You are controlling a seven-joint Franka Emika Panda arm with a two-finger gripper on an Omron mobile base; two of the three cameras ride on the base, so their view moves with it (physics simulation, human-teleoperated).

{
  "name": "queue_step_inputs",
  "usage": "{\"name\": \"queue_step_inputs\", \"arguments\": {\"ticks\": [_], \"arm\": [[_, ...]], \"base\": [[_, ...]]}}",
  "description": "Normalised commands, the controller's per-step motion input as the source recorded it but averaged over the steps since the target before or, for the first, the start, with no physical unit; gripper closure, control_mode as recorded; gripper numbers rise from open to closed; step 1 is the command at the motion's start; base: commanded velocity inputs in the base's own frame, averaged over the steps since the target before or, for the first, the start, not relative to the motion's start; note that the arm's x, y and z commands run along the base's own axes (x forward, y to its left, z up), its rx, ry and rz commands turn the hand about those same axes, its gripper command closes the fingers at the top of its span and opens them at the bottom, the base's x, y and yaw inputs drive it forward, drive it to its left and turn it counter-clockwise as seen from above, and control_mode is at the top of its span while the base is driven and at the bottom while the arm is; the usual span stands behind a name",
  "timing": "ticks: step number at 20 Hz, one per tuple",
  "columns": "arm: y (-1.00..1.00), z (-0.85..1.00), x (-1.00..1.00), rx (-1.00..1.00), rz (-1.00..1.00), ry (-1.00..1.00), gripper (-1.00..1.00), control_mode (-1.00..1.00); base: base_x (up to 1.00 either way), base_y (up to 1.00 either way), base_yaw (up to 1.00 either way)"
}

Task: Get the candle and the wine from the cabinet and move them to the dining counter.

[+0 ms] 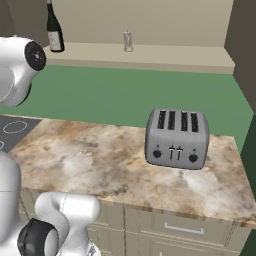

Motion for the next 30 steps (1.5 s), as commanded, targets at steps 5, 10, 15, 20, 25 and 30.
{"name": "queue_step_inputs", "arguments": {"ticks": [5,10,15,20,25,30], "arm": [[0.39,0.00,0.00,0.00,-0.10,0.03,-1.00,-1.00],[0.38,0.00,0.00,0.00,-0.08,0.01,-1.00,-1.00],[0.49,0.00,0.00,-0.03,-0.10,0.00,-1.00,-1.00],[0.52,0.00,0.00,-0.03,-0.11,0.00,-1.00,-1.00],[0.22,0.00,0.00,-0.01,-0.05,0.00,-1.00,-1.00],[0.00,0.00,-0.02,0.00,0.00,0.00,-1.00,-1.00]], "base": [[0.00,0.00,0.00],[0.00,0.00,0.00],[0.00,0.00,0.00],[0.00,0.00,0.00],[0.00,0.00,0.00],[0.00,0.00,0.00]]}}
